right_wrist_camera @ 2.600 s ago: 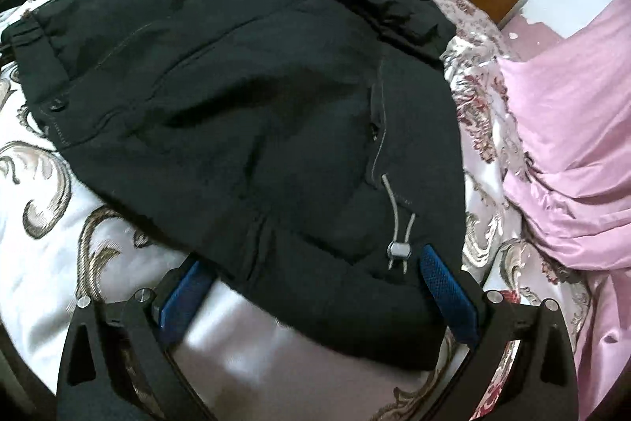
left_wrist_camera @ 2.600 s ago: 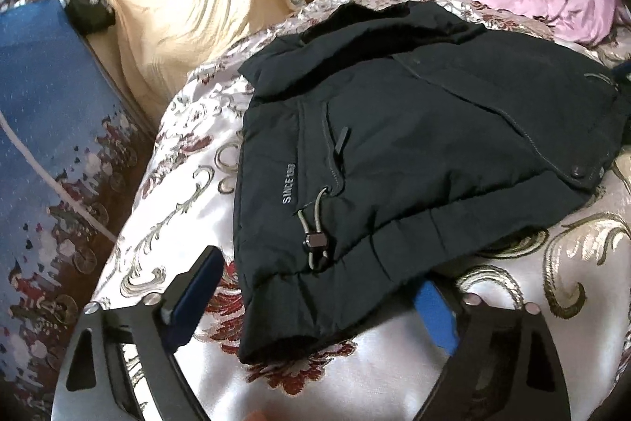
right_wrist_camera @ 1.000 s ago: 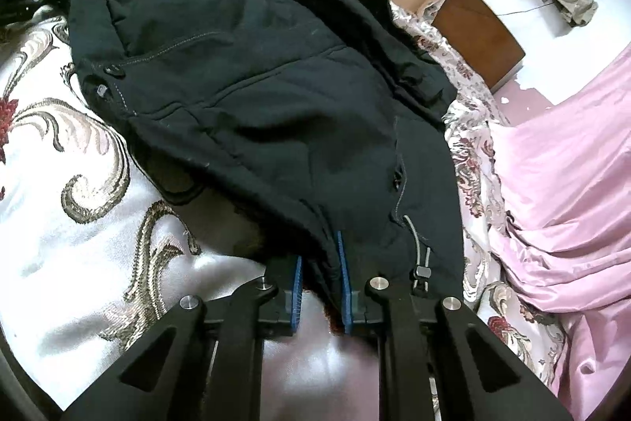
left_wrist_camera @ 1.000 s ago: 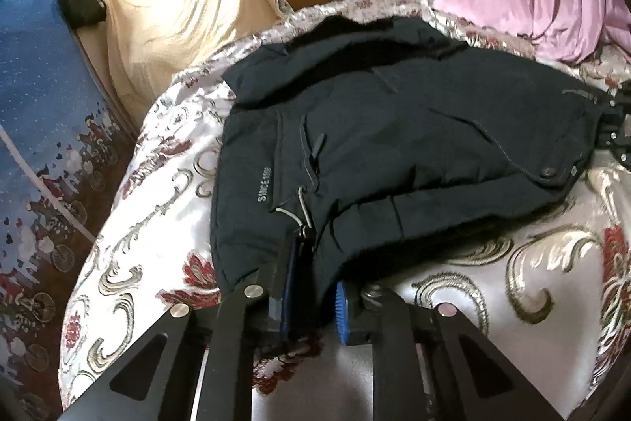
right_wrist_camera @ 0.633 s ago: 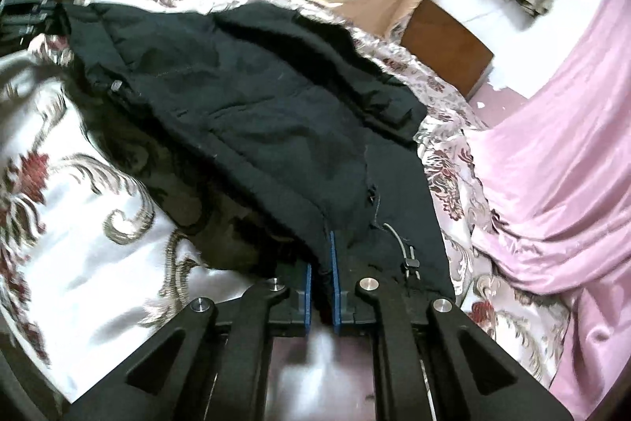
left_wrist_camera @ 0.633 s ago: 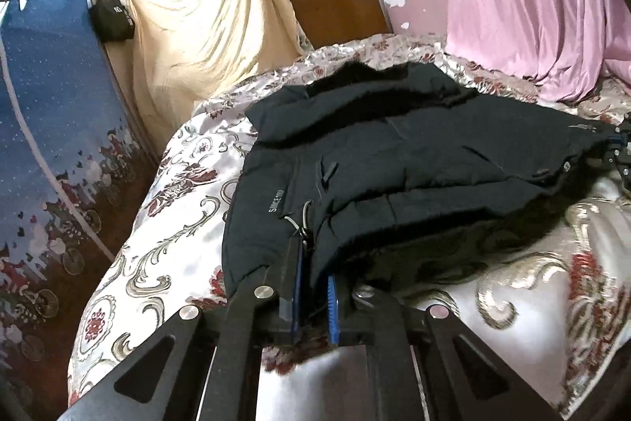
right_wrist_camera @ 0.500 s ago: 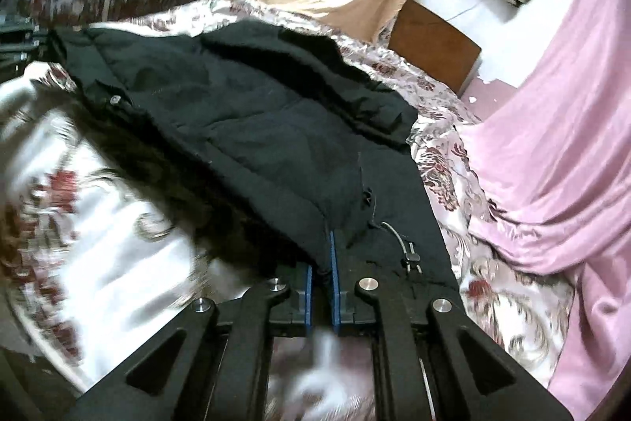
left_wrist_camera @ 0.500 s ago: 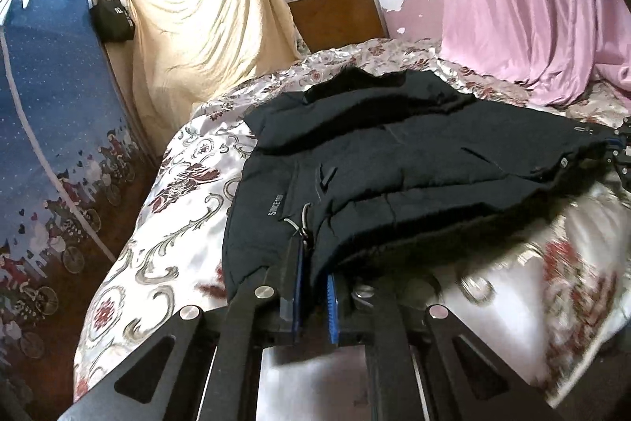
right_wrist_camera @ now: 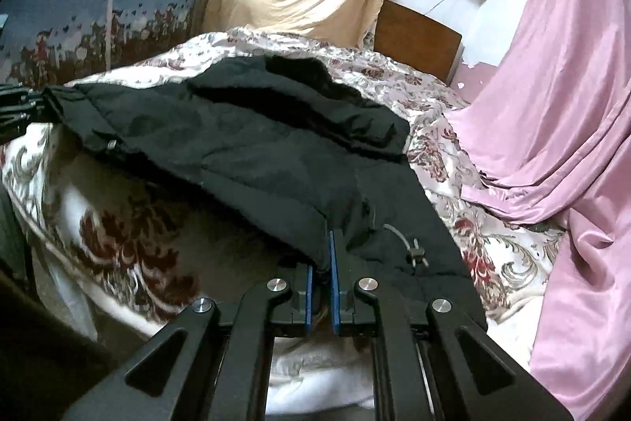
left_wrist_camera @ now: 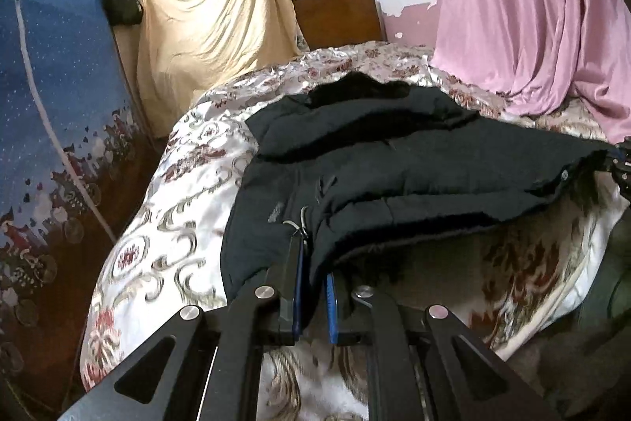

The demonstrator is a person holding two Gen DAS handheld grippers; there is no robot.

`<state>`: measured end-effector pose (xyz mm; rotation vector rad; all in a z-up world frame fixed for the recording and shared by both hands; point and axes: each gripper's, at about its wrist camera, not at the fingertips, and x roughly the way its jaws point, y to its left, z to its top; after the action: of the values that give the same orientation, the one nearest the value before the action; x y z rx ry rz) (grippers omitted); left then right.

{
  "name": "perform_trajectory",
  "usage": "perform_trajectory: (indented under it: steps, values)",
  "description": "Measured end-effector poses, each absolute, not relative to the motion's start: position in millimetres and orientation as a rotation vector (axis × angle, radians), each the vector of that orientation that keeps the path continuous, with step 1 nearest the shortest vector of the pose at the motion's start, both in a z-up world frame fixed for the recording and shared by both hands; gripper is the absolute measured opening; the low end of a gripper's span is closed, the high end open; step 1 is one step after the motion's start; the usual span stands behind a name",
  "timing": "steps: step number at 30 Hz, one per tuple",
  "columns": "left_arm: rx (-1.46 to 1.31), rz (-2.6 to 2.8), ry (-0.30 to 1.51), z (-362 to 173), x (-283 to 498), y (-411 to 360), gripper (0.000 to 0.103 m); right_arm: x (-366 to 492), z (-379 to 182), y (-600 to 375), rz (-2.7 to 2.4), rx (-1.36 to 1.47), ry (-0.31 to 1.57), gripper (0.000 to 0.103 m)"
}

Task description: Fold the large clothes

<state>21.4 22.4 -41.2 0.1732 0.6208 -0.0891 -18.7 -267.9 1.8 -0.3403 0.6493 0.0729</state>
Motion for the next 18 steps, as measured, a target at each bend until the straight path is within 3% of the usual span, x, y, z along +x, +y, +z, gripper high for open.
perform_trajectory:
  steps: [18]
  values:
    - [0.178, -0.068, 0.451, 35.9, 155.7, 18.9, 0.009, 116.7, 75.0, -253.2, -0.02, -0.28, 0.394, 0.006]
